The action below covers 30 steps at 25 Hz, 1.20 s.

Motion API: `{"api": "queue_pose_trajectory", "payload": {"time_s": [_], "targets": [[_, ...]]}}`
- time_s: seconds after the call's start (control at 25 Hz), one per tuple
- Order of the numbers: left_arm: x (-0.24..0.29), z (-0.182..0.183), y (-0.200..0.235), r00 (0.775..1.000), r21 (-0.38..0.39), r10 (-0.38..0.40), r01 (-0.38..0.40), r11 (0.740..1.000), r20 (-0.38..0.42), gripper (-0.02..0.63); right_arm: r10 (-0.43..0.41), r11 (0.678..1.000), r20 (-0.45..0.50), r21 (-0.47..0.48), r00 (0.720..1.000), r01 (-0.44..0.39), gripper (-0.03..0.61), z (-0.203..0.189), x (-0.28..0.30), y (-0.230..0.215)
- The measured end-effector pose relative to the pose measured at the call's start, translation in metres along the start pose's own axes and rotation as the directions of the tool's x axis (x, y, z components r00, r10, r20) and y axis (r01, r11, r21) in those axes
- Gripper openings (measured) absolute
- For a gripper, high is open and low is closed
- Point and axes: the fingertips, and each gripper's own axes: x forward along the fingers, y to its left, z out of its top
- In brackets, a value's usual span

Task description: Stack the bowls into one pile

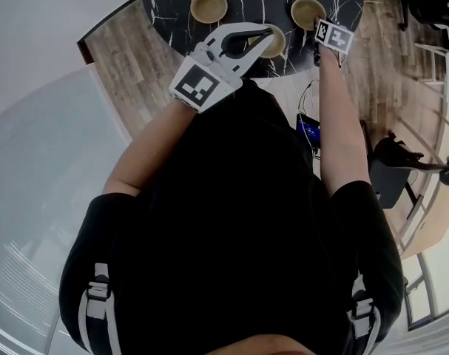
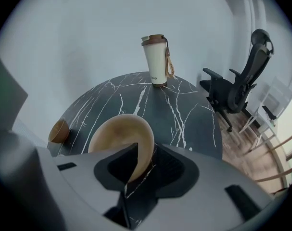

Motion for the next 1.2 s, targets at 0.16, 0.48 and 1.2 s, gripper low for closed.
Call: {"api": "queue_pose_trajectory", "payload": {"time_s": [0.16, 0.48, 1.2], "targets": [[0.000, 0.000, 0.002, 1.000, -0.006, 0.004, -0.004, 1.000, -0.003, 0.005, -0.015, 1.000, -0.032, -0.015, 0.999, 0.015, 0.057, -0.002, 0.003, -0.003], [0.001, -0.001, 0.001, 1.000, 0.010, -0.007, 0.007, 1.000, -0.010, 0.005, 0.026, 1.000, -0.039, 0.008, 0.999, -0.025, 0.017, 0.005, -0.004, 0.004], [-0.013, 0.015, -0.008, 0.999, 0.054, -0.014, 0.011, 0.998, 0.044, 0.005, 0.168, 0.986, -0.004, -0.025, 0.986, -0.168, 0.015, 0.037, -0.060, 0.062]]}}
